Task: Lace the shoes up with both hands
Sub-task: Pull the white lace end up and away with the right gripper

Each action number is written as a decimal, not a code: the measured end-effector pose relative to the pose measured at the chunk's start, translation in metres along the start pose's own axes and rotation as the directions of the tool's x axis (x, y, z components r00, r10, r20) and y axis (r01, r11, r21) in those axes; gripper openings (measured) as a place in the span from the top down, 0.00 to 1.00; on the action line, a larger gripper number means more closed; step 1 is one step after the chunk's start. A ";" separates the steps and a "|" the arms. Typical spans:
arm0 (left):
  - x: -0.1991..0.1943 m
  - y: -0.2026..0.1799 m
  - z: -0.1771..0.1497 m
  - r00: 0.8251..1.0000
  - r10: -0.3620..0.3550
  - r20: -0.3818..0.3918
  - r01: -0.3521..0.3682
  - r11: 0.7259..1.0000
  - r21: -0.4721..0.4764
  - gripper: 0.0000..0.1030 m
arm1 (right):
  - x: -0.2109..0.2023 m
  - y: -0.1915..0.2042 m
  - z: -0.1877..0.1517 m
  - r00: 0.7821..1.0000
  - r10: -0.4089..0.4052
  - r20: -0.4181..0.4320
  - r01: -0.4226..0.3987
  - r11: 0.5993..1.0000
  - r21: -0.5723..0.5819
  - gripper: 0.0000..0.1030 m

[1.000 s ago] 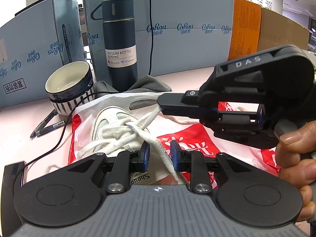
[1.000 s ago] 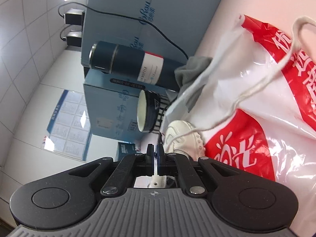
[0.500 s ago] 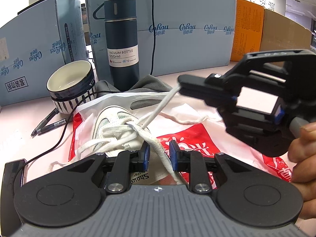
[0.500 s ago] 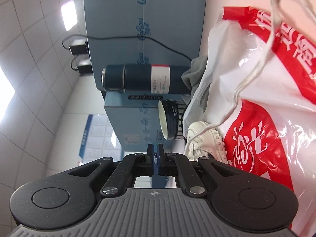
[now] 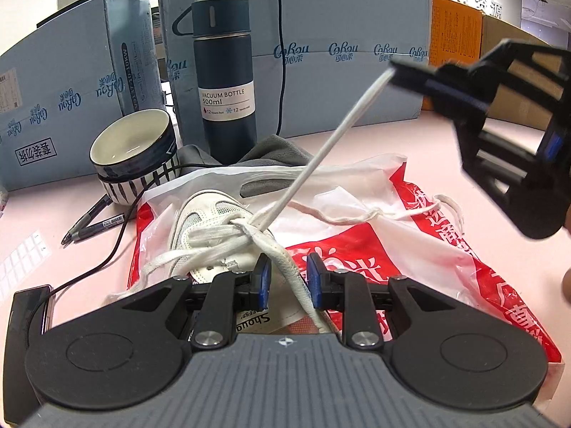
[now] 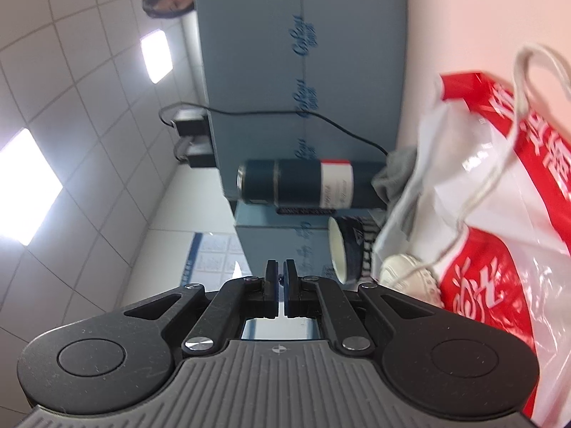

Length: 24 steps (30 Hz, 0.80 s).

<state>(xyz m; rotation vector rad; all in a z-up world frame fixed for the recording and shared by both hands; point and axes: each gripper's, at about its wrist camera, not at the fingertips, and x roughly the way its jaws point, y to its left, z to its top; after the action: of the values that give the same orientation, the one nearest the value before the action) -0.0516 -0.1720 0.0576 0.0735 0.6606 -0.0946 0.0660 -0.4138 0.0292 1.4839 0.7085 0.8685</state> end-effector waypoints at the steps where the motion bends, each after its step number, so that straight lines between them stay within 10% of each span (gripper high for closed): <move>1: 0.000 0.000 0.000 1.000 0.000 0.000 0.000 1.000 0.000 0.80 | -0.002 0.002 0.002 1.000 0.011 0.008 -0.011 1.000 -0.002 0.97; 24: 0.001 0.000 0.000 1.000 -0.004 -0.003 0.004 1.000 0.007 0.79 | -0.023 0.057 0.022 0.978 0.187 0.094 -0.181 0.981 -0.067 0.97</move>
<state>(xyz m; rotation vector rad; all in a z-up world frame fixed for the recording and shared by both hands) -0.0512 -0.1722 0.0574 0.0789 0.6630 -0.1002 0.0693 -0.4507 0.0829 1.5468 0.4733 0.9397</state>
